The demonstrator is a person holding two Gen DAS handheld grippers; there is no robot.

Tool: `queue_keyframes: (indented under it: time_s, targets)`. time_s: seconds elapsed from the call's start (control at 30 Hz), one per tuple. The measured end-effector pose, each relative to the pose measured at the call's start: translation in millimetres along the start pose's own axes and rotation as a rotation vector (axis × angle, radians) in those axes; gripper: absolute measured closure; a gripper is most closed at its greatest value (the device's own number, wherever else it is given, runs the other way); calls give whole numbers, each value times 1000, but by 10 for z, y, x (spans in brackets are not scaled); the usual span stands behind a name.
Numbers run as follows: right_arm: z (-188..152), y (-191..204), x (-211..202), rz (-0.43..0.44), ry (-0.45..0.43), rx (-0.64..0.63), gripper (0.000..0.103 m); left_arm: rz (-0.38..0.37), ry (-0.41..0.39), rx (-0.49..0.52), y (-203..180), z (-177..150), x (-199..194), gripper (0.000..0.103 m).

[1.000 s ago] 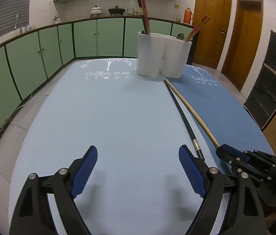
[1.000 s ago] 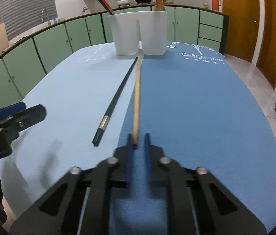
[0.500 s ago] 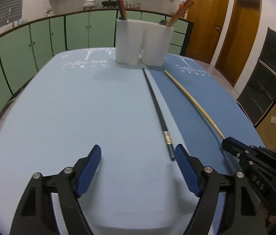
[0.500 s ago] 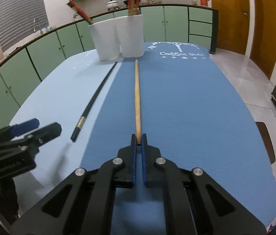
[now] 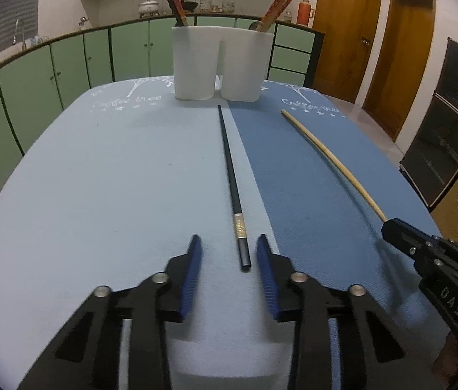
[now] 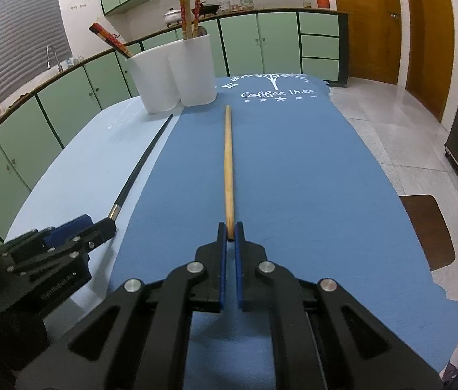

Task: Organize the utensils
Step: 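Close the left tool on the black chopstick while the right tool holds the wooden one, then lift both chopsticks and carry them above the white holder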

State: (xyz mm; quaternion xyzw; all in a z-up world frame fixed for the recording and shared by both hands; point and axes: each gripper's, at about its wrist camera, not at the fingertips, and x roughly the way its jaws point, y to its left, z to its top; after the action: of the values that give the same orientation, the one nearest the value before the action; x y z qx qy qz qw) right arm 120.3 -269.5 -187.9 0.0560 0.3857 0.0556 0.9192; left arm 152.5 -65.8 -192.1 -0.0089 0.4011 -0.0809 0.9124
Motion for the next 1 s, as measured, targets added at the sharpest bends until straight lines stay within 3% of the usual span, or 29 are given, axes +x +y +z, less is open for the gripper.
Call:
queue_keyframes:
  time_s: [0.13, 0.2, 0.6, 1.0]
  targets:
    - [1, 7, -11, 4, -3, 4, 99, 25, -9, 8, -39, -20, -6, 84]
    - [-2, 9, -19, 4, -4, 3, 99, 26, -10, 22, -65, -24, -2, 96]
    - [90, 67, -135, -6, -33, -41, 99, 20, -22, 29, 1, 53, -202, 97]
    - [483, 106, -517, 12, -124, -60, 99, 5, -169, 52, 51, 431, -808, 97]
